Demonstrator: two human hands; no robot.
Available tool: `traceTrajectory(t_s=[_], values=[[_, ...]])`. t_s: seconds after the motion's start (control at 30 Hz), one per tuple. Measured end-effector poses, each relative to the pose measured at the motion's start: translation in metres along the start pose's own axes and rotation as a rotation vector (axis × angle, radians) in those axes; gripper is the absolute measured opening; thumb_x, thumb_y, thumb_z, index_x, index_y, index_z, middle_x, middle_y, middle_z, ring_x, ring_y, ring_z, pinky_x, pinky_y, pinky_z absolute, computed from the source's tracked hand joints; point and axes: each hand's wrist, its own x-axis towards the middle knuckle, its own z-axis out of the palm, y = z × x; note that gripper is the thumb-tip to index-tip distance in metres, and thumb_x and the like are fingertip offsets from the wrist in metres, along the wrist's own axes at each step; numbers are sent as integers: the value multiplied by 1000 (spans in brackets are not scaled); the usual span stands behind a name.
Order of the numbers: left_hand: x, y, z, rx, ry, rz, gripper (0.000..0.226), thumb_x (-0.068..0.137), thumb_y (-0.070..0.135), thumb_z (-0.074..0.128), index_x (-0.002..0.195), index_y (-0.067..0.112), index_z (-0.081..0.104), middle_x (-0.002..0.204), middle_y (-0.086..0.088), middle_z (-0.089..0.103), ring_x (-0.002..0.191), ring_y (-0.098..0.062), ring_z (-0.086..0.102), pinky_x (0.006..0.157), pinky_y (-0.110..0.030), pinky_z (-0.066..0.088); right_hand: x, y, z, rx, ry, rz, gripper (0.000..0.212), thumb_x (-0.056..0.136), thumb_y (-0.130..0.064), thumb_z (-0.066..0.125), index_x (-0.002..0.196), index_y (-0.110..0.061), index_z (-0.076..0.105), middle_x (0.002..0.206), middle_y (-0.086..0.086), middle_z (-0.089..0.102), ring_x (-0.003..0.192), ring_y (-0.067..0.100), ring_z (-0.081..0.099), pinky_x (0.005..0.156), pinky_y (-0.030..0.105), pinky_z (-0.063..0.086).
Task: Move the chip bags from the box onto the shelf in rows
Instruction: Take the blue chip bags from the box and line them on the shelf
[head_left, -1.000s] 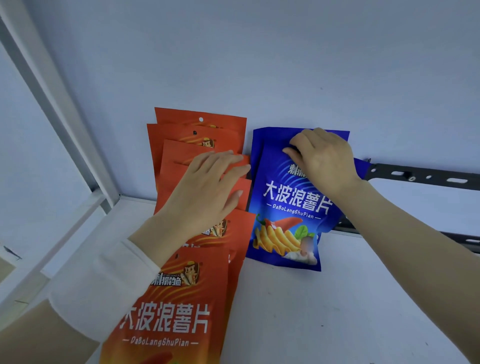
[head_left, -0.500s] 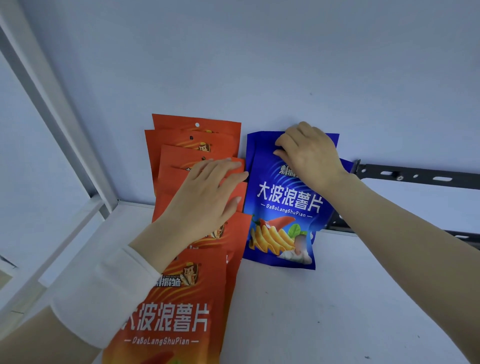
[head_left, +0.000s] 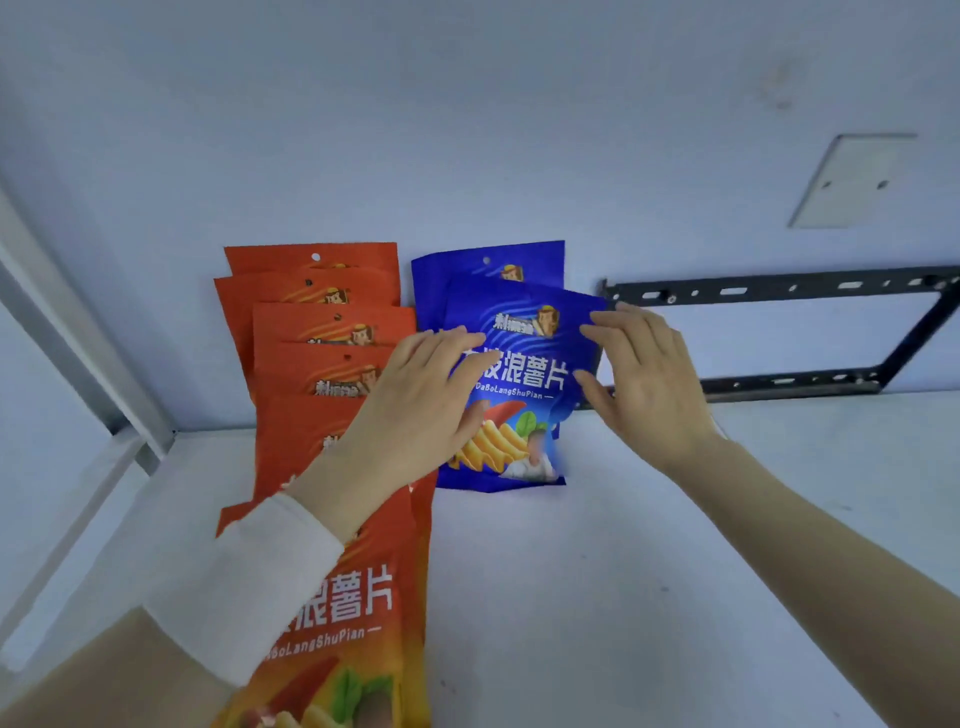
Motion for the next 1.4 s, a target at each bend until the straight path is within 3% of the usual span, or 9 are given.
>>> traceTrajectory(t_s=[0.13, 0.3, 0.53, 0.67, 0.77, 0.83, 0.93, 1.1, 1.4], values=[[22, 60, 19, -92, 22, 112, 41, 82, 29, 48, 115, 7, 61, 117, -13, 61, 106, -31, 59, 96, -41, 39, -86, 21, -36, -94, -125, 217, 40, 85, -28, 59, 115, -3, 57, 121, 16, 57, 119, 36, 50, 92, 46, 43], [40, 150, 31, -225, -14, 264, 47, 79, 33, 41, 114, 8, 61, 116, -11, 61, 107, -29, 58, 96, -36, 29, -169, 45, -94, -150, -239, 425, 42, 85, -28, 59, 116, -1, 56, 122, 17, 57, 119, 38, 50, 94, 48, 45], [40, 302, 24, -339, -31, 497, 46, 82, 33, 41, 116, 7, 59, 118, -12, 59, 114, -30, 56, 99, -42, 37, -293, 70, -197, -252, -325, 664, 55, 87, -40, 38, 122, -1, 54, 126, 18, 56, 121, 37, 50, 95, 48, 44], [15, 407, 7, -394, -91, 614, 50, 81, 35, 36, 114, 7, 60, 116, -12, 61, 111, -30, 59, 97, -40, 40, -381, 74, -268, -304, -329, 788, 54, 89, -36, 50, 129, 0, 49, 132, 18, 52, 127, 36, 44, 101, 46, 36], [-13, 493, -7, -453, -95, 697, 45, 82, 32, 45, 116, 6, 60, 118, -14, 61, 112, -31, 58, 97, -37, 30, -455, 71, -327, -340, -313, 895, 57, 85, -28, 65, 133, -2, 46, 136, 17, 48, 130, 35, 40, 105, 48, 34], [-36, 549, -18, -490, -131, 751, 42, 84, 27, 55, 120, 5, 57, 125, -15, 57, 118, -32, 52, 101, -40, 30, -502, 65, -367, -360, -322, 992, 59, 85, -28, 64, 136, -4, 43, 139, 16, 45, 133, 33, 36, 110, 44, 27], [-70, 628, -32, -532, -176, 836, 46, 83, 28, 54, 123, 6, 56, 127, -13, 55, 118, -32, 51, 100, -43, 34, -567, 53, -425, -383, -325, 1119, 59, 86, -24, 62, 137, -2, 40, 141, 18, 42, 135, 34, 32, 111, 43, 24], [-123, 746, -37, -553, -270, 1027, 52, 91, 31, 52, 138, 12, 41, 142, -8, 41, 133, -26, 34, 110, -38, 17, -668, 26, -499, -492, -309, 1316, 59, 87, -26, 62, 137, -5, 40, 143, 14, 39, 137, 29, 29, 111, 37, 19], [-187, 927, -51, -658, -313, 1273, 52, 93, 34, 49, 139, 14, 38, 144, -6, 38, 135, -21, 31, 113, -36, 14, -807, 13, -589, -616, -286, 1556, 59, 78, -20, 72, 128, 2, 49, 131, 21, 52, 123, 40, 46, 97, 52, 42]])
